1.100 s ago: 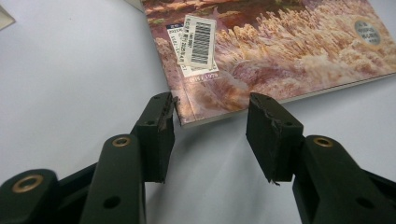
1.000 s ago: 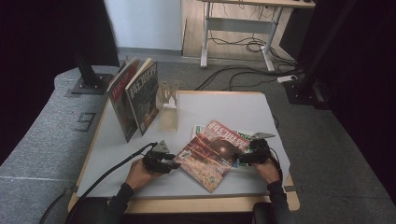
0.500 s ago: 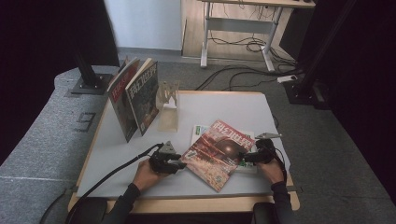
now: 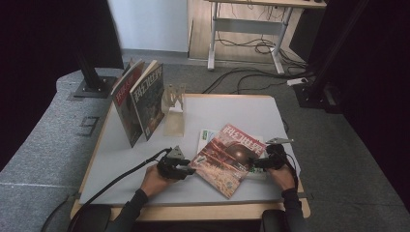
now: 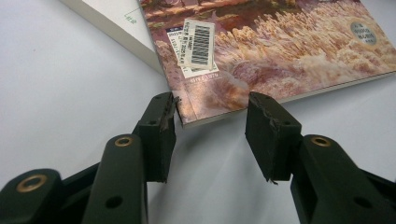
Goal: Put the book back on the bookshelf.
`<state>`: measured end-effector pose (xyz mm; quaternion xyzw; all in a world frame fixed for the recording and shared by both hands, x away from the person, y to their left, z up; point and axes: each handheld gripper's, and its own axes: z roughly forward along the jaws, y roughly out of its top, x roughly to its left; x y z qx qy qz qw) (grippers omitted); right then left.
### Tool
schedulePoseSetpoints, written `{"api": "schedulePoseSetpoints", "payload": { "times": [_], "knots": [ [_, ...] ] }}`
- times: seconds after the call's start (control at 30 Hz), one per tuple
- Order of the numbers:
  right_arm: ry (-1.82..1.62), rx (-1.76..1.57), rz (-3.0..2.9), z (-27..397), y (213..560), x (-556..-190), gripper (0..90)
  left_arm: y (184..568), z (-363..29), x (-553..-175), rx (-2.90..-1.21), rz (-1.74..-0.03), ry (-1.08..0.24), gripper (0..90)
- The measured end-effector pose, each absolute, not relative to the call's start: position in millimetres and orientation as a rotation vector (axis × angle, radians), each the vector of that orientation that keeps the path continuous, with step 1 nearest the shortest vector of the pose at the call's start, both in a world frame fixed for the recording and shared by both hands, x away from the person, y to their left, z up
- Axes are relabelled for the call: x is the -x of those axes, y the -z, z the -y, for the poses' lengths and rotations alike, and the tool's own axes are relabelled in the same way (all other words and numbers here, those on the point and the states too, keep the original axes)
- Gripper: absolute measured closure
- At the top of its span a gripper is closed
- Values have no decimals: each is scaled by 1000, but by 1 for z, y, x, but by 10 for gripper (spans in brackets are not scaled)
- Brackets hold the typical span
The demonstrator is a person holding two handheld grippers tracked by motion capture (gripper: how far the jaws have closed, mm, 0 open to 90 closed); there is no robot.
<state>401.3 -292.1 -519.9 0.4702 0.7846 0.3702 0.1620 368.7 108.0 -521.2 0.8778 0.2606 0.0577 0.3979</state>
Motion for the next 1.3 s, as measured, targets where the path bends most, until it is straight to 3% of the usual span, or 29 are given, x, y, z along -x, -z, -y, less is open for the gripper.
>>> {"api": "schedulePoseSetpoints", "payload": {
  "times": [1.17,1.27,1.3],
  "knots": [
    [-1059,-1428,-2174,320,514,-395,41,521,-88,-373,-2228,-638,-134,518],
    [-1059,-1430,-2176,319,516,-396,40,522,-89,-374,-2247,-632,-133,508],
    [-1060,-1433,-2181,318,517,-396,38,522,-90,-375,-2255,-637,-130,464]
  ]
}}
